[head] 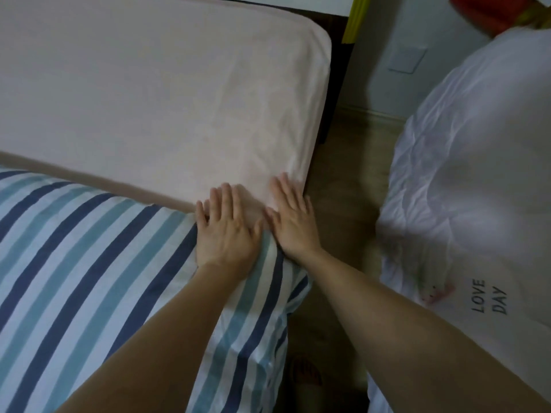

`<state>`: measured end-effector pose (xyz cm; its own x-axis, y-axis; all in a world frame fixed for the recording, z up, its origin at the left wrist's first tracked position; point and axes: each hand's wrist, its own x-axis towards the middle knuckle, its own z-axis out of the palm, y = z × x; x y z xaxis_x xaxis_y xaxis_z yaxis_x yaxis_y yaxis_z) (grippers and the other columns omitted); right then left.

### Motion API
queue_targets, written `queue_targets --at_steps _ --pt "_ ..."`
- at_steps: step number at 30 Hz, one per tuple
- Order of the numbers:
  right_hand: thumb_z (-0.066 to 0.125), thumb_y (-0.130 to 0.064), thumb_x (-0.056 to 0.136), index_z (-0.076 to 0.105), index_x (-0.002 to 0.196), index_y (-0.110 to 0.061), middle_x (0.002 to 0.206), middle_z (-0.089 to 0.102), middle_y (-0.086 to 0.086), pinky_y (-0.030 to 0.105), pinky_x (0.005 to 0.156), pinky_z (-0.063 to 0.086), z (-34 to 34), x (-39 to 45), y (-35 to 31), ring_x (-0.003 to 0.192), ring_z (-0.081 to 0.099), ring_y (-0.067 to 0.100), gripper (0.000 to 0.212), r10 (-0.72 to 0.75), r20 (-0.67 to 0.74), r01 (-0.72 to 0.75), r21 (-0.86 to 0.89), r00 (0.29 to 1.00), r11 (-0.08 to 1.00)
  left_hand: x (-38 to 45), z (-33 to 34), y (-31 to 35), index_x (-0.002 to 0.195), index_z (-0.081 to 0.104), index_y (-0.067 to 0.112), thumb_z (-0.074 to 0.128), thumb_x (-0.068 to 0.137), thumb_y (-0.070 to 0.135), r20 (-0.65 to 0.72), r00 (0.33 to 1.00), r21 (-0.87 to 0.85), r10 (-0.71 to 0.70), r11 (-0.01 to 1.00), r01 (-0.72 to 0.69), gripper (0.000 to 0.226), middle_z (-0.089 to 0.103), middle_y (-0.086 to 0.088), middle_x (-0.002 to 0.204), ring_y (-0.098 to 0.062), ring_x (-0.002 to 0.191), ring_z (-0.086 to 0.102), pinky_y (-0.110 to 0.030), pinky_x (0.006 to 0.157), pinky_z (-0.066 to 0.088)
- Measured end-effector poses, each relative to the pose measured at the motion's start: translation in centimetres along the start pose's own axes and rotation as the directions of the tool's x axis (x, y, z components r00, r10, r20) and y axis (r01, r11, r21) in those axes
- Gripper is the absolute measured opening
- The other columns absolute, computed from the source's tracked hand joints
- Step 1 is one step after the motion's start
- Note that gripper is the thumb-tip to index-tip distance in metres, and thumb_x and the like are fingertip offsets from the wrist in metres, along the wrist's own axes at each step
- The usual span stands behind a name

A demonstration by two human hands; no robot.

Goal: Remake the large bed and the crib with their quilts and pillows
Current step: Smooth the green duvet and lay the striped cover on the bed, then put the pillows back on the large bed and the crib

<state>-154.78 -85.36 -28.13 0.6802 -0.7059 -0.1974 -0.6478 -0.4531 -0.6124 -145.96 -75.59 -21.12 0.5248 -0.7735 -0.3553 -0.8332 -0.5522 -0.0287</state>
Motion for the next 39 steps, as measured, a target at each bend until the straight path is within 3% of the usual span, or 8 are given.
queue_targets --at_steps 4,8,12,16,18,21,31,39 --pt "0.021 -0.045 0.101 0.01 0.153 -0.02 0.16 0.006 0.008 0.042 0.12 0.007 -0.9 0.3 4.1 0.148 0.005 0.024 0.058 0.541 -0.108 -0.534 0.086 0.834 0.841 2.6 0.1 -0.1 0.146 -0.028 0.013 0.002 0.093 0.058 -0.122 0.99 -0.005 0.074 0.997 -0.075 0.075 -0.031 -0.011 0.154 -0.027 0.143 -0.026 -0.048 0.119 -0.009" --pt "0.023 -0.044 0.101 0.009 0.153 -0.022 0.161 0.003 0.004 0.035 0.12 0.003 -3.6 6.7 0.3 0.148 -0.001 0.018 0.058 0.044 -0.331 -0.046 0.0 0.943 0.999 5.6 0.1 0.7 0.143 -0.034 0.015 0.003 0.093 0.061 -0.062 0.992 0.006 0.11 0.994 -0.11 0.077 -0.04 -0.012 0.149 -0.03 0.137 -0.036 -0.053 0.117 -0.008" --pt "0.022 -0.048 0.101 0.003 0.153 -0.026 0.161 -0.004 0.002 0.037 0.12 -0.004 -4.4 12.9 -1.0 0.148 -0.007 0.019 0.06 -0.202 -0.16 0.162 -0.231 0.966 0.959 5.7 1.4 1.5 0.143 -0.032 0.018 0.009 0.094 0.063 0.025 0.983 0.104 0.181 0.978 -0.183 0.078 -0.04 -0.01 0.149 -0.033 0.135 -0.038 -0.057 0.114 -0.012" --pt "0.022 -0.048 0.1 0.023 0.147 -0.023 0.155 0.024 0.01 0.039 0.104 0.036 -5.4 10.7 1.5 0.133 0.038 0.03 0.054 0.356 -0.019 -0.357 -0.053 0.934 0.933 4.9 -0.8 0.6 0.153 -0.009 0.02 0.018 0.099 0.051 0.155 0.933 0.105 0.323 0.934 -0.341 0.067 -0.022 -0.007 0.157 -0.03 0.144 -0.023 -0.051 0.119 -0.003" --pt "0.029 -0.044 0.101 0.053 0.113 -0.012 0.119 0.059 0.011 0.03 0.069 0.042 -6.9 7.1 1.2 0.091 0.059 0.027 0.042 0.52 0.095 -0.513 -0.091 0.849 0.854 4.0 -2.8 0.6 0.15 0.024 0.021 0.025 0.101 0.044 0.248 0.9 0.049 0.359 0.923 -0.382 0.055 0.012 -0.006 0.159 -0.025 0.147 0.011 -0.043 0.117 0.02" --pt "0.039 -0.036 0.1 0.049 0.089 -0.015 0.087 0.052 0.0 0.029 0.064 0.037 -10.0 1.0 -1.1 0.077 0.05 0.02 0.026 0.406 0.066 -0.385 -0.208 0.911 0.899 0.2 -7.2 1.0 0.133 0.049 0.021 0.034 0.1 0.038 0.274 0.917 -0.016 0.289 0.955 -0.296 0.04 0.052 -0.004 0.132 -0.024 0.118 0.052 -0.036 0.094 0.042" --pt "0.043 -0.023 0.095 0.051 0.072 -0.013 0.091 0.06 0.009 0.028 0.07 0.039 -23.2 -28.1 -12.9 0.084 0.055 0.025 0.026 0.392 -0.044 -0.392 -0.212 0.919 0.895 -26.7 -22.5 -1.0 0.135 0.049 0.016 0.038 0.101 0.033 0.201 0.86 0.043 0.469 0.873 -0.486 0.04 0.055 -0.005 0.132 -0.022 0.117 0.054 -0.031 0.096 0.043" --pt "0.044 -0.021 0.094 0.044 0.065 -0.016 0.077 0.05 0.001 0.026 0.059 0.036 -28.2 -52.6 -15.7 0.078 0.051 0.022 0.029 0.606 -0.054 -0.608 -0.112 0.794 0.786 -42.4 -29.6 4.3 0.117 0.06 0.013 0.042 0.099 0.033 0.138 0.737 0.153 0.662 0.721 -0.676 0.032 0.061 -0.006 0.118 -0.024 0.105 0.059 -0.039 0.093 0.049"
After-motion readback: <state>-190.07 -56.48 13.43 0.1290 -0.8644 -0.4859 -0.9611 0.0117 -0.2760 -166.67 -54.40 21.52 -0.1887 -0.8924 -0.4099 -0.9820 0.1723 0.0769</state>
